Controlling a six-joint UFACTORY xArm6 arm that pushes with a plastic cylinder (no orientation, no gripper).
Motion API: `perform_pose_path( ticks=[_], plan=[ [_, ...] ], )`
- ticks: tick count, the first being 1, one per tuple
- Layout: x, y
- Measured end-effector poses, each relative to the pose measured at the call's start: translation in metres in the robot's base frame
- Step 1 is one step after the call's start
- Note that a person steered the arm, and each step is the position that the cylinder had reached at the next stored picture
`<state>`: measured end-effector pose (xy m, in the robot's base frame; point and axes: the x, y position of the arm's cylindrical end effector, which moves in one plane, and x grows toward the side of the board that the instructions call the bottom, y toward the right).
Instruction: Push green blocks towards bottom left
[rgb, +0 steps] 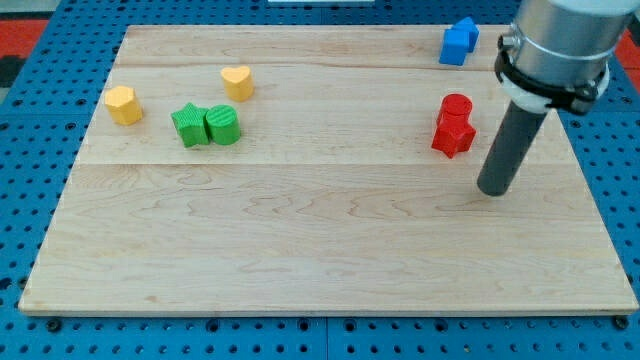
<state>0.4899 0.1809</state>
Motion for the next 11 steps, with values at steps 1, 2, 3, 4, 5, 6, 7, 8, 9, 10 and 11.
perform_pose_path(
  ticks=[1, 2, 3, 4, 5, 6, 7, 8, 9, 10, 11],
  plan=[
    [0.004, -0.044],
    [0.004, -0.060],
    [0.004, -0.063],
    [0.004, -0.110],
    [0.004, -0.156],
    [0.003, -0.174],
    [0.001, -0.176],
    [-0.032, -0.182],
    [-0.083, -0.190],
    [-0.122, -0.245],
    [-0.122, -0.313]
  ],
)
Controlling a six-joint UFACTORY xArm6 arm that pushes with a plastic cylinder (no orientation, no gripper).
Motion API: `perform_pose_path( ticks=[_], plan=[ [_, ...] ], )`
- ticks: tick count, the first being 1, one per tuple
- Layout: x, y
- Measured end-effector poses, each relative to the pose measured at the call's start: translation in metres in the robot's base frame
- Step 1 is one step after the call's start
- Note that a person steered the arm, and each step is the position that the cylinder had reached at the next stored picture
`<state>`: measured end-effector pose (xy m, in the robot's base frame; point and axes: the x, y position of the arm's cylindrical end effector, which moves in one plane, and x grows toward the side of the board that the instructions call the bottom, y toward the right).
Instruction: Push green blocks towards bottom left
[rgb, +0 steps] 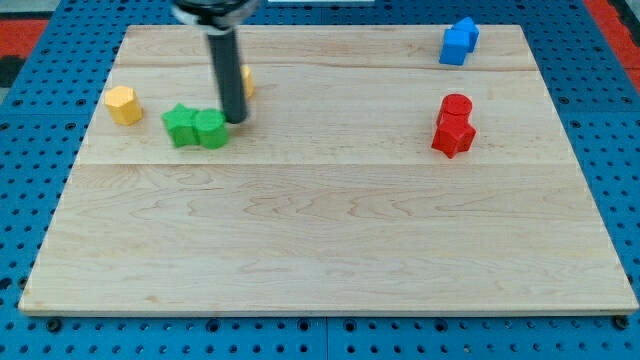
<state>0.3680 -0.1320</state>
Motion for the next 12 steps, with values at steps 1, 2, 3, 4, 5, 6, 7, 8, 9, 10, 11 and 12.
perform_pose_path(
  ticks=[1, 2, 3, 4, 5, 6, 7, 8, 9, 10, 11, 12],
  plan=[
    [0.000, -0.041],
    [-0.005, -0.041],
    [-0.015, -0.041],
    [-0.016, -0.041],
    [-0.015, -0.041],
    [-0.009, -0.041],
    [0.008, -0.040],
    [0.016, -0.040],
    [0.013, -0.040],
    [0.005, -0.074],
    [0.032, -0.089],
    [0.066, -0.085]
  ],
)
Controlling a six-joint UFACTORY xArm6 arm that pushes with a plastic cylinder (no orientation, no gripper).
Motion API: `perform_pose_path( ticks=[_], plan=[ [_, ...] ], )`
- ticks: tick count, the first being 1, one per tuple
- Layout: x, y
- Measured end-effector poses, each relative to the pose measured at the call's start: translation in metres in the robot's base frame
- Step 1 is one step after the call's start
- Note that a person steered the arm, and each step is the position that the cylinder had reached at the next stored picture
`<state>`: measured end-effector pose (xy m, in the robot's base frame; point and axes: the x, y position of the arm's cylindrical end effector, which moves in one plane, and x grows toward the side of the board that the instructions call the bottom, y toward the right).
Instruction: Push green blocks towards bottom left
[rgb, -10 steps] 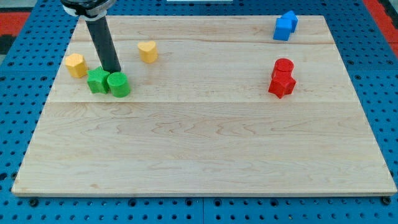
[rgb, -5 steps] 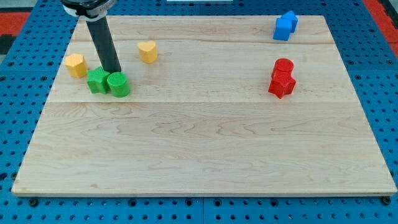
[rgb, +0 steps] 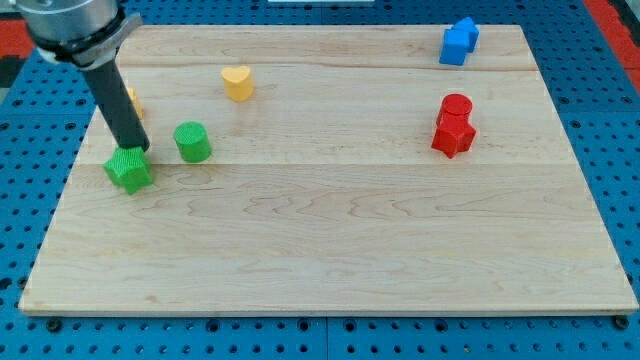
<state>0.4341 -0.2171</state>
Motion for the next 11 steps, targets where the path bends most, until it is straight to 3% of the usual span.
perform_pose_path(
  ticks=[1, 2, 3, 4, 5, 7, 8, 10, 11],
  plan=[
    [0.004, 0.000],
    [0.053, 0.005],
    [0.075, 0.006],
    [0.005, 0.004],
    [-0.031, 0.016],
    [-0.039, 0.084],
    [-0.001, 0.099],
    [0.016, 0.151],
    [0.044, 0.142]
  ],
)
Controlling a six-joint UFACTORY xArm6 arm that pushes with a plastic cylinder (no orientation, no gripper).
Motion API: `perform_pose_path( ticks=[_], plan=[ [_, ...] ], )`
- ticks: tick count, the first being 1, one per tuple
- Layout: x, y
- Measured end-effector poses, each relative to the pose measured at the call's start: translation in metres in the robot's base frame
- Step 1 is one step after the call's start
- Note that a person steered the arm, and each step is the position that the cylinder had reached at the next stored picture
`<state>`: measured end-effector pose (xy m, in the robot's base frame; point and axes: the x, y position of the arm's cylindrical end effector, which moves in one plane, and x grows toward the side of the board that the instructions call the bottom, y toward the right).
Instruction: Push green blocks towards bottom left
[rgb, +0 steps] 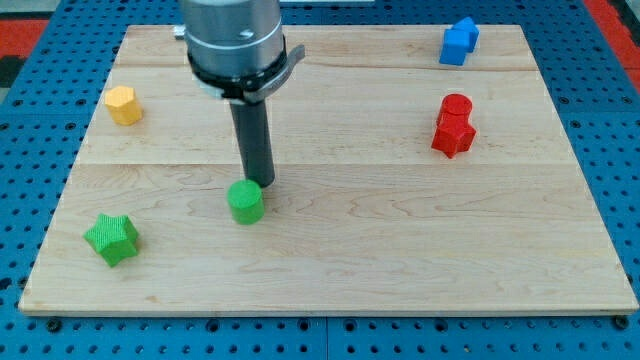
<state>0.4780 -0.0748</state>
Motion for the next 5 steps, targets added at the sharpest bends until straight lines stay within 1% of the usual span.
perform_pose_path(
  ticks=[1, 2, 3, 4, 5],
  plan=[
    [0.022, -0.033],
    [0.029, -0.016],
    [0.049, 0.014],
    [0.072, -0.037],
    [0.072, -0.089]
  ],
)
